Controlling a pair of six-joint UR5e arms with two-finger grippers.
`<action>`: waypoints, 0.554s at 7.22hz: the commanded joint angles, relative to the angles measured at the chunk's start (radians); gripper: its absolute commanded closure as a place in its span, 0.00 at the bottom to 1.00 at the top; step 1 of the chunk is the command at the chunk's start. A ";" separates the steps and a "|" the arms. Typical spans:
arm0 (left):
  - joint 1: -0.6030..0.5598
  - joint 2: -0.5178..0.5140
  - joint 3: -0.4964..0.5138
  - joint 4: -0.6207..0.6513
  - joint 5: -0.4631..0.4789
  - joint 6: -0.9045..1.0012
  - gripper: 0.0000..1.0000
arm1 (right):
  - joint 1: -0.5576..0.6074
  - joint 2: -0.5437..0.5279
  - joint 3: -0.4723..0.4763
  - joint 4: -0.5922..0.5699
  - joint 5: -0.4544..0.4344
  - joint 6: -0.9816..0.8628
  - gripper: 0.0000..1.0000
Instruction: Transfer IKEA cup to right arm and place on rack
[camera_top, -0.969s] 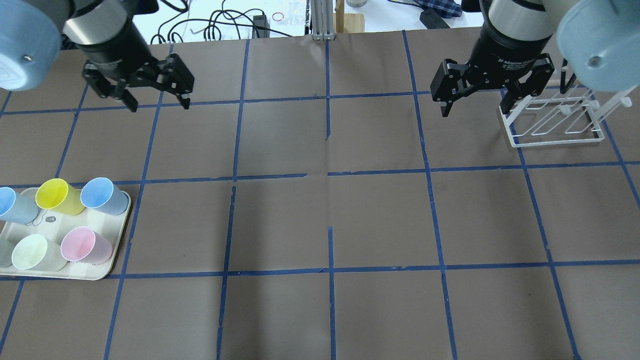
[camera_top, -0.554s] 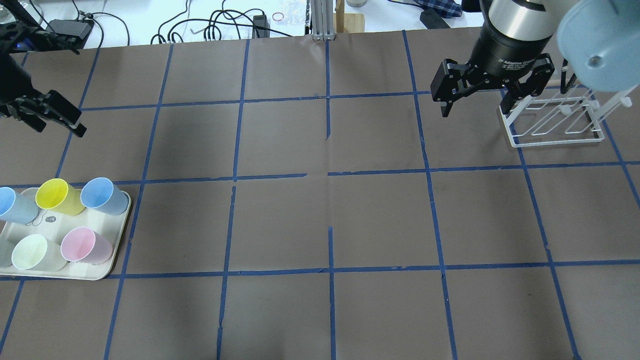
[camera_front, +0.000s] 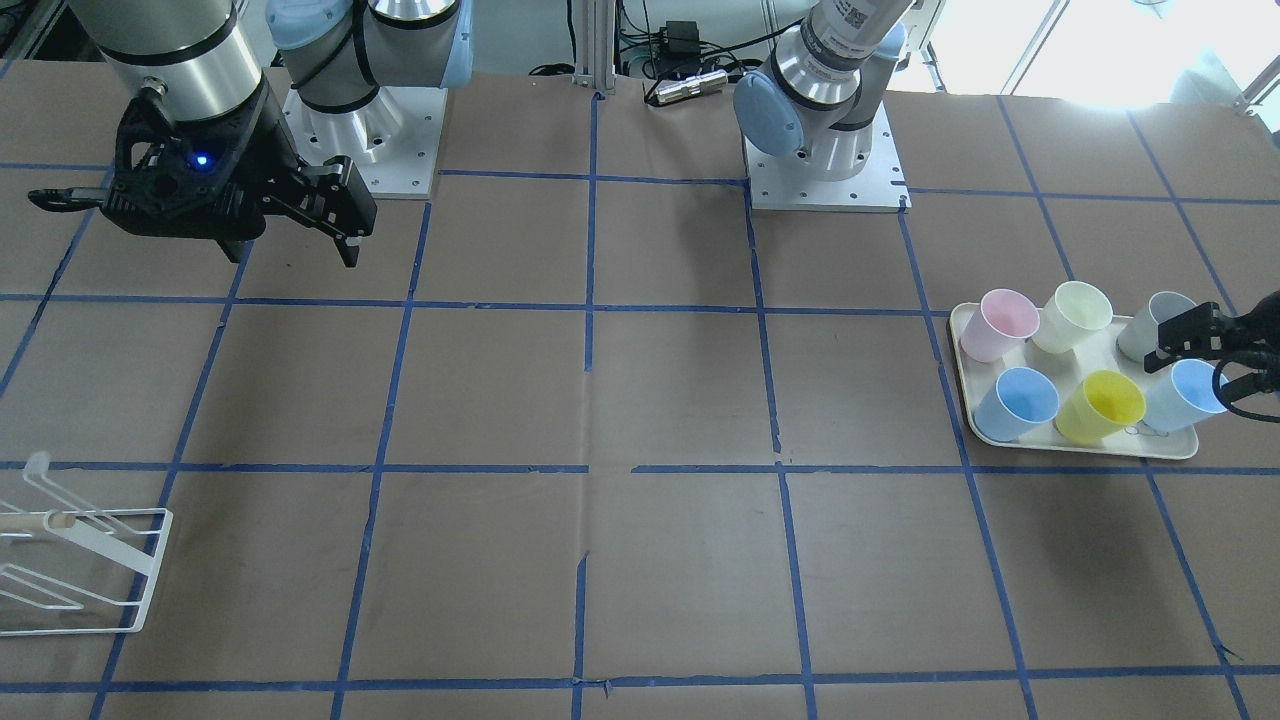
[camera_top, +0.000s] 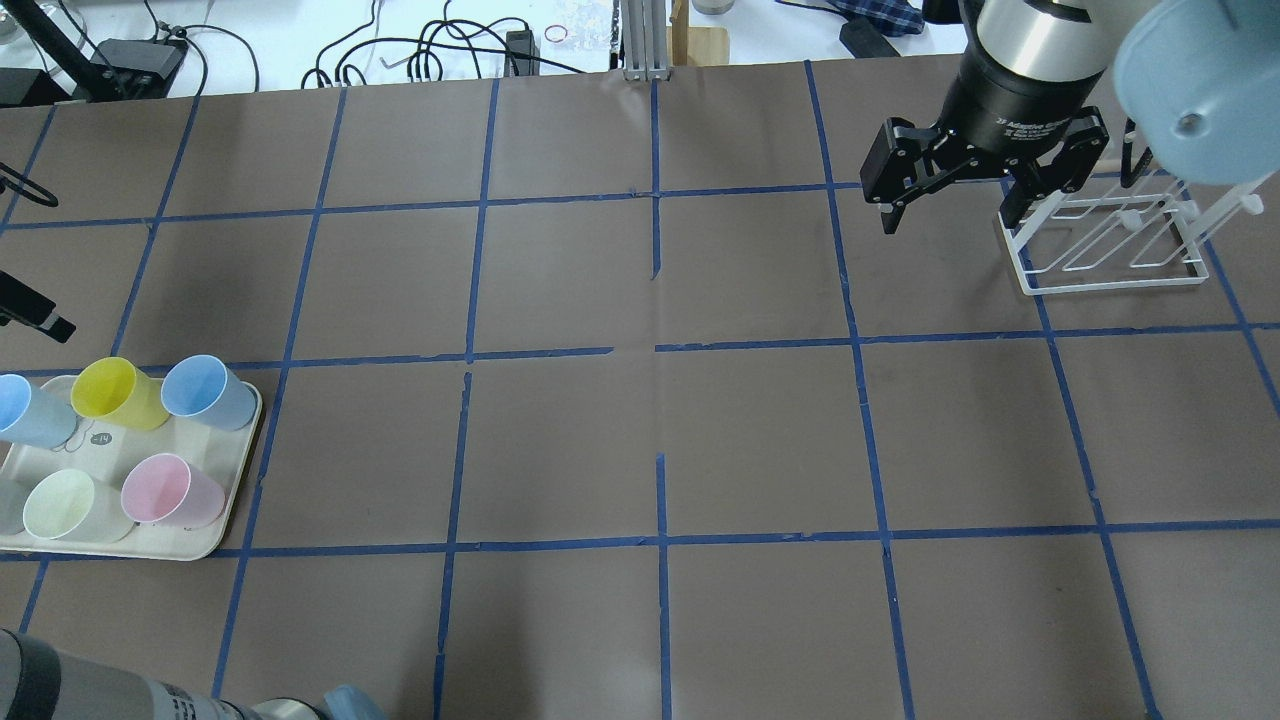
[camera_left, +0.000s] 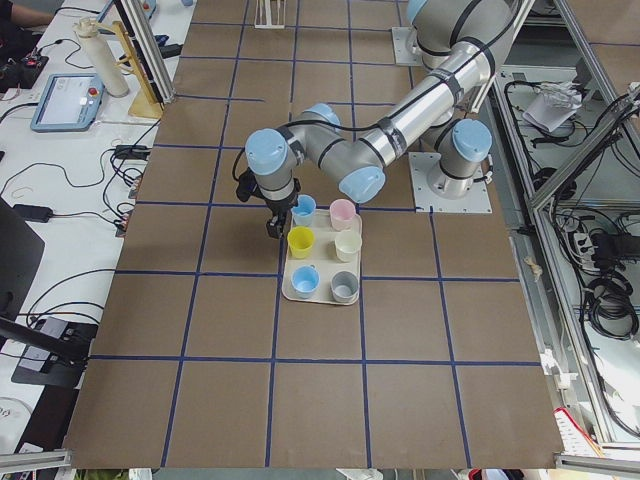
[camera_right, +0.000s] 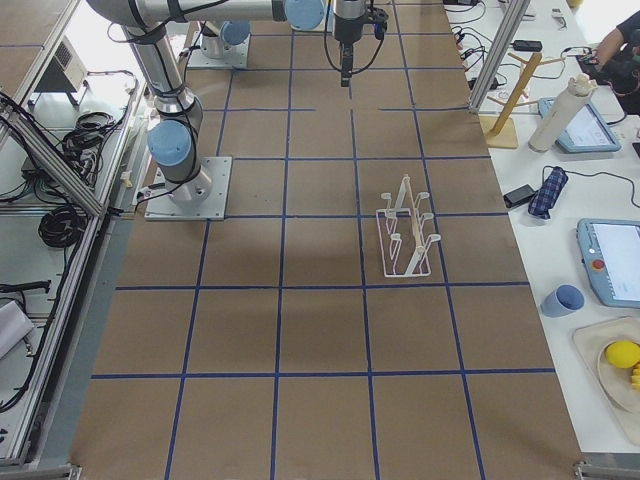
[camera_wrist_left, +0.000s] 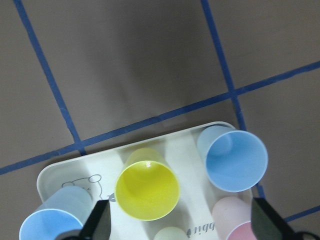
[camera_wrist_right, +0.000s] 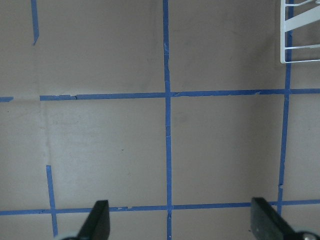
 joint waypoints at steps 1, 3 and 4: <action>0.023 -0.061 -0.021 0.107 0.011 0.043 0.00 | 0.000 -0.002 0.000 0.003 0.000 0.000 0.00; 0.020 -0.083 -0.033 0.121 0.013 0.041 0.00 | 0.000 -0.002 0.000 0.003 0.000 0.000 0.00; 0.015 -0.075 -0.054 0.123 0.022 0.038 0.00 | 0.000 -0.002 0.000 0.004 0.000 0.000 0.00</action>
